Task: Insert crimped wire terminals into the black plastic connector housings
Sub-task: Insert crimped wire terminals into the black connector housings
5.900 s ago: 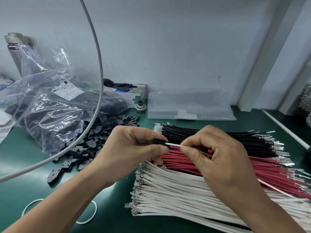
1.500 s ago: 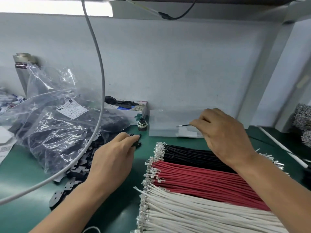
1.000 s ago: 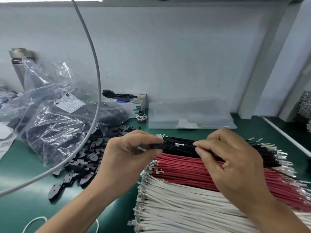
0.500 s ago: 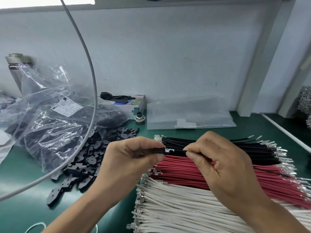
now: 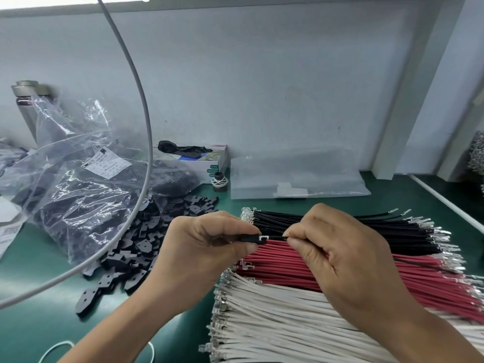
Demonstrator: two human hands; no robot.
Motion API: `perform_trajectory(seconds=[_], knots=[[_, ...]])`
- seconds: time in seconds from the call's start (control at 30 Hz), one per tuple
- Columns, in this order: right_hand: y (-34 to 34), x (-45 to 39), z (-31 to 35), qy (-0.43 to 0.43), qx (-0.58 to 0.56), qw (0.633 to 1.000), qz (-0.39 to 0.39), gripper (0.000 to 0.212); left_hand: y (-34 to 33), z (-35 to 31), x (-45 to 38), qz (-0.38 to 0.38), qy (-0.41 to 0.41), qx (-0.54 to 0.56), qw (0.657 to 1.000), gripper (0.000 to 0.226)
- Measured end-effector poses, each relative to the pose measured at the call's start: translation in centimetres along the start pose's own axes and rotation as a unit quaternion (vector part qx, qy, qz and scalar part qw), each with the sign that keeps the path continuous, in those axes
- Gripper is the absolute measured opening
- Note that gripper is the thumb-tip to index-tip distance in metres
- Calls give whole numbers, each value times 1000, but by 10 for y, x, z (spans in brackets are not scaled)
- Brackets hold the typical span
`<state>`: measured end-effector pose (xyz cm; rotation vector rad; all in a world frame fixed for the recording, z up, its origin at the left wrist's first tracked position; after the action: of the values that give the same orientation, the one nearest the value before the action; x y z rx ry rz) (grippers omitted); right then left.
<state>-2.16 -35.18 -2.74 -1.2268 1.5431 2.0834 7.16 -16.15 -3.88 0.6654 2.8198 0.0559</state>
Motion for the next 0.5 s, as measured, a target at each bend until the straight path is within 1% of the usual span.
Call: perform_trajectory(seconds=[0.13,0.37,0.5], knots=[[-4,2,-1,-22,-26,999,5,26,1,0,-1,4,-3,0,1000,24],[-4,0,1,-17,-7,1000,20,22,2,2,-2,-6,-11,-31,999,26],[-7,1,1,-40,-52,998,23,16,2,3,-1,-4,-17,-67,998,25]])
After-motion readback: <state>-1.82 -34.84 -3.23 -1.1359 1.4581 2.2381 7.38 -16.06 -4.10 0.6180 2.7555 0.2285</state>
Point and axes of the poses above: each hand's wrist, its own x-axis away from the middle knuckle, its own y-axis out of the back of the hand, z = x × y, the point moved 2 cm from there along -x, towards the middle knuckle, and after that the axes turned 13 degrees about y, right-handed, at the moved point
